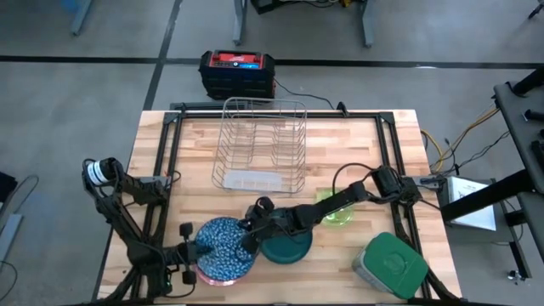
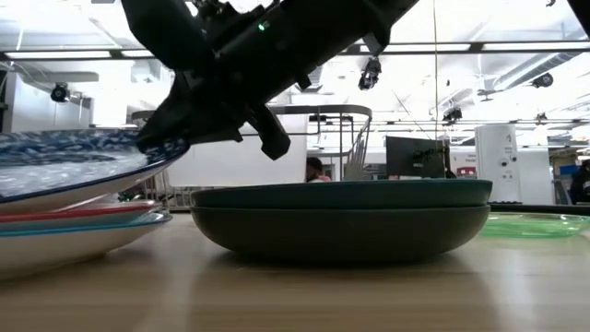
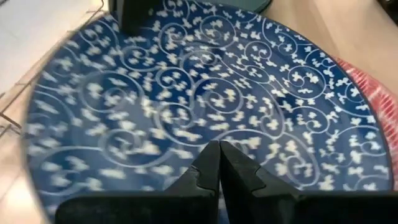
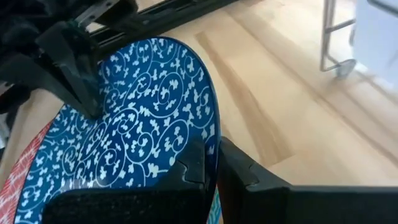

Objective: Sort dishes
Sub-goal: Put the blue patterned plate into the dish rack

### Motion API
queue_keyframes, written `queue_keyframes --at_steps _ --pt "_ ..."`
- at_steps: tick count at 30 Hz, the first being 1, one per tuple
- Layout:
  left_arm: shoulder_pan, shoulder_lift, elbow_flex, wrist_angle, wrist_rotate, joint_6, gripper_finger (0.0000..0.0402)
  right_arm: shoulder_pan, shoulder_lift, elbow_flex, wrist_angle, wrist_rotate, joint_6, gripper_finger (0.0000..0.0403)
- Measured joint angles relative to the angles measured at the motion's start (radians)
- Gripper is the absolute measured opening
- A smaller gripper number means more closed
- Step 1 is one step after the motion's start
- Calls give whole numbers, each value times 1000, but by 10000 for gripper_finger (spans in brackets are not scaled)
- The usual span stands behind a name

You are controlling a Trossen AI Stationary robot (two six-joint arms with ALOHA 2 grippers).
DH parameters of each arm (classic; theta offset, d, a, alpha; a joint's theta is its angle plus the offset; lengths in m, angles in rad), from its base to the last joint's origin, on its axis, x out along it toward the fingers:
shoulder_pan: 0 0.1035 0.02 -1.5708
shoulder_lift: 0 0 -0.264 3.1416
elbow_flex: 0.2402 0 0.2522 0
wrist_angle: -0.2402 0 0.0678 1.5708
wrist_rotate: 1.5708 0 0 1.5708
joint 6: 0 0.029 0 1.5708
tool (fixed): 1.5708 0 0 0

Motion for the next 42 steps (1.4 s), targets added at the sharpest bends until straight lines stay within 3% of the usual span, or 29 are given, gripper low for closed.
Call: queue_keyframes --at_steps 9,22,30,33,36,42 --pt "-1 -1 57 -148 -34 -25 0 9 0 -2 55 63 -51 1" --pt "2 -4 286 -496 -446 -65 0 13 -52 -3 101 166 -304 1" --pt "17 -54 388 -877 -422 -445 0 22 -84 -3 147 234 -586 1" --pt "31 -94 375 -991 -337 -619 1 24 -102 -3 169 240 -682 1" --pt "35 -136 353 -1022 -234 -667 13 30 -118 -3 183 241 -781 1" --pt "35 -207 346 -1025 -281 -632 72 36 -131 -3 211 249 -923 1"
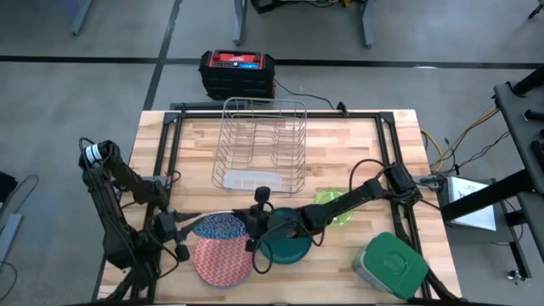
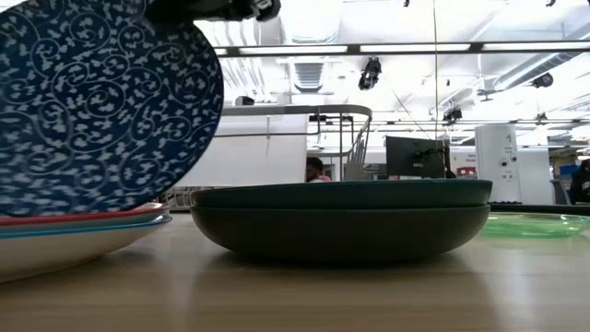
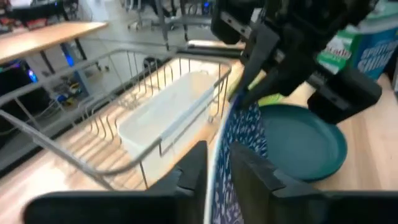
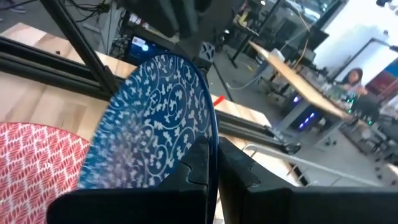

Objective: Sort dishes
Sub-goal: Put the blue patterned plate into the dish rack

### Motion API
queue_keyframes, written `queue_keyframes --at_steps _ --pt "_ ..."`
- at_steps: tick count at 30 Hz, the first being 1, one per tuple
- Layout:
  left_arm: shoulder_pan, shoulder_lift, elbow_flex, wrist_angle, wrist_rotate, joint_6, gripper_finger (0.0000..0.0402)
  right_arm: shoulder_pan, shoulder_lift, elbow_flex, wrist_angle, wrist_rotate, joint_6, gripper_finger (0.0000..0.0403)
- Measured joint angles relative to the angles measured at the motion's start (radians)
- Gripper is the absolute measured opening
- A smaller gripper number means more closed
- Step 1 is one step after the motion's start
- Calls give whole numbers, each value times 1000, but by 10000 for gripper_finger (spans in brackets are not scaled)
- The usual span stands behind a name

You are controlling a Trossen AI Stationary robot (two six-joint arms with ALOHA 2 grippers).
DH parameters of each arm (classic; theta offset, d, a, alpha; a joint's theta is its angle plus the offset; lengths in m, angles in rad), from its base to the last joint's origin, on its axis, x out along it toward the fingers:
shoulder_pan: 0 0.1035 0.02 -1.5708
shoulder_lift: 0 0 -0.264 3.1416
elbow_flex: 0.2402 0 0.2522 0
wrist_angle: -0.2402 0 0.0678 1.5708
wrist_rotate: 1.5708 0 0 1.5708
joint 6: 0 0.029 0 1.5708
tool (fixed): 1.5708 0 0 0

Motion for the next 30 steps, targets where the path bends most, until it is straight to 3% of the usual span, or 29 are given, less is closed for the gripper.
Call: queue_keyframes --at_steps 5,16,23,30 --pt "2 -28 -1 1 10 44 127 3 -5 0 8 -8 -90 1" --pt "3 8 -1 27 63 64 221 1 -18 -1 6 -46 -70 1" --pt "4 64 0 45 126 69 205 1 -18 -1 10 -47 -74 1" --pt "4 107 0 54 126 69 138 1 -19 -1 12 -74 -59 1"
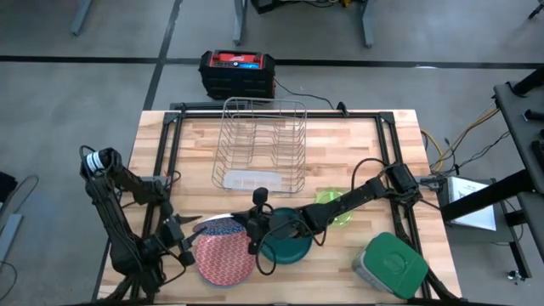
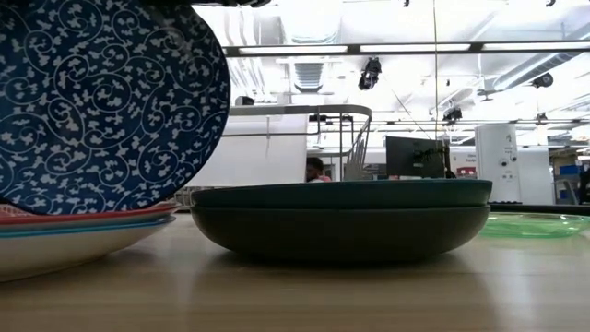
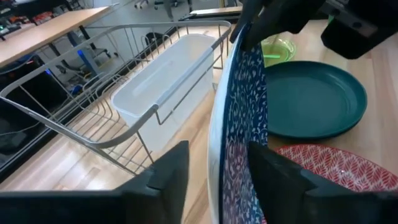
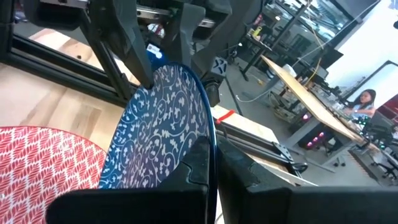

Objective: Sort dishes
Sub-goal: Put the blue patterned plate into the dish rack

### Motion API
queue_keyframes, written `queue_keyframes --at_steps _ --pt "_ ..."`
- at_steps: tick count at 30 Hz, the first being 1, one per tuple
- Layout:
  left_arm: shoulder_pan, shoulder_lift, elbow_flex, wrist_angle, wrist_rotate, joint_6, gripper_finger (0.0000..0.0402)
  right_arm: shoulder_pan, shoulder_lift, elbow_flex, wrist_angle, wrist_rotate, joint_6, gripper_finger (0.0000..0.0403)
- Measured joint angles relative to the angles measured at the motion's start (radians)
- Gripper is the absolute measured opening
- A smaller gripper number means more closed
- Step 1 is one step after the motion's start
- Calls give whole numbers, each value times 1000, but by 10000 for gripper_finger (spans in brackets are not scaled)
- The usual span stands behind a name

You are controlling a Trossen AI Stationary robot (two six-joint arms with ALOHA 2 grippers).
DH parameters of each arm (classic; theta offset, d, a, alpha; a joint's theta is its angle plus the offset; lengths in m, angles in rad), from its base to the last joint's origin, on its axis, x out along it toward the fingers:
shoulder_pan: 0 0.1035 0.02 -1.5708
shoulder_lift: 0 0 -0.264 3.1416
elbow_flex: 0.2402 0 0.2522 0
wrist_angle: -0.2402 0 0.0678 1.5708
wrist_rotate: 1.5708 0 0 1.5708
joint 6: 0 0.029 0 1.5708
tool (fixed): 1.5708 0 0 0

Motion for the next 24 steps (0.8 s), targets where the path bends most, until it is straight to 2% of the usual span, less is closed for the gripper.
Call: queue_keyframes --at_steps 8,12,24 --pt "0 24 11 8 1 0 45 1 0 0 0 -4 26 6" --pt "0 28 19 11 4 -2 11 1 -2 0 -10 -7 71 24" --pt "1 31 19 16 -11 24 6 1 -3 0 -23 -1 108 106"
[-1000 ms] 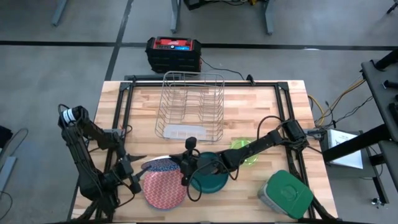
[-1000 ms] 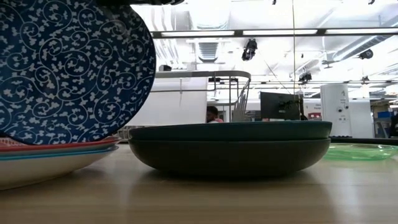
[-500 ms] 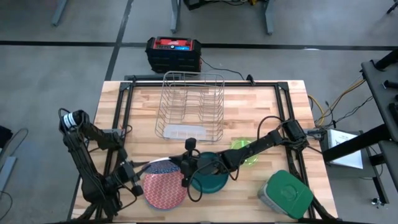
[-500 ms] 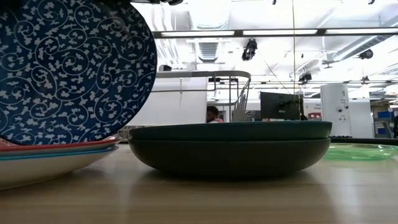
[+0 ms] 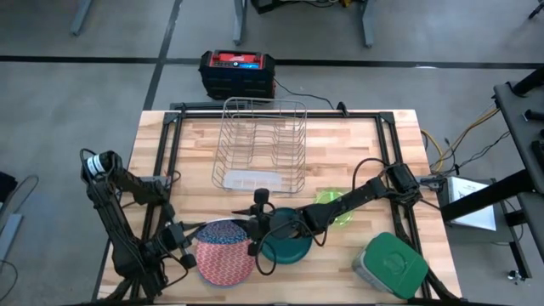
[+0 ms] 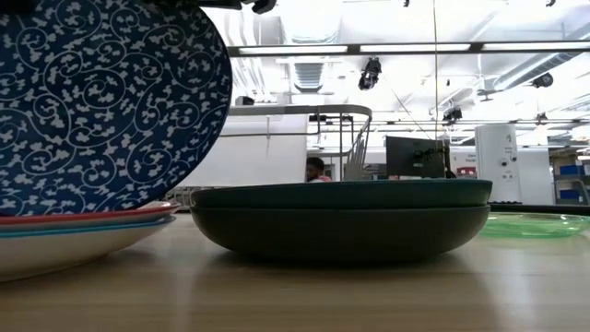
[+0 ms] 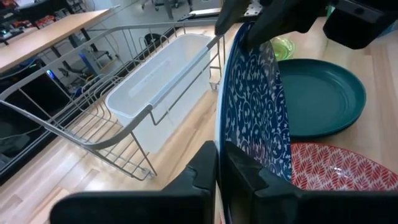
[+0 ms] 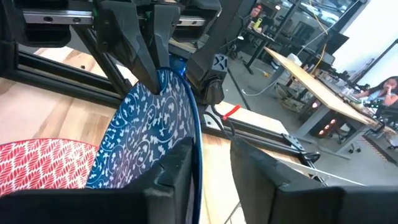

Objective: Sort dishes
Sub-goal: Put the blue patterned plate into the dish rack

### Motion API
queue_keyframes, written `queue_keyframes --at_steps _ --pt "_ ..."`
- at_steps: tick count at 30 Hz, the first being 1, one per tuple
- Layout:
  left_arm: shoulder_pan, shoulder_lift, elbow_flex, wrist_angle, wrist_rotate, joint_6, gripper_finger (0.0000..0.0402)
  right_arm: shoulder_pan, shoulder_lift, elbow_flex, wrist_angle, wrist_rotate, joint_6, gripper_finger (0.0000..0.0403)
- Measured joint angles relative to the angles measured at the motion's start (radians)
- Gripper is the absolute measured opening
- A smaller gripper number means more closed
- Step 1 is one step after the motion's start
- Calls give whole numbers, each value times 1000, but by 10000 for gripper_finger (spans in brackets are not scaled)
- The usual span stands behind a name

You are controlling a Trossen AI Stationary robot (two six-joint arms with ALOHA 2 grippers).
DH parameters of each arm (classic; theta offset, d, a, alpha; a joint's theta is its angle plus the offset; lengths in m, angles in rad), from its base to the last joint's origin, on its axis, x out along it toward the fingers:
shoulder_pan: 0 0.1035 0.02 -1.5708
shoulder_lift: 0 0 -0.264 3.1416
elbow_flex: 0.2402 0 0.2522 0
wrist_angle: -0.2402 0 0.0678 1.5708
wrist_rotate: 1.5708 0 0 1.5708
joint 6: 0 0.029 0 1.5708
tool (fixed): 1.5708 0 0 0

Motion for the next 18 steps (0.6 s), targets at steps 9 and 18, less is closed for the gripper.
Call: queue_keyframes --at_steps 9,18 --pt "1 0 0 0 -19 25 5 -2 0 1 -82 6 111 168" --pt "2 1 -1 -1 -60 48 4 -4 -19 1 -263 -65 255 208"
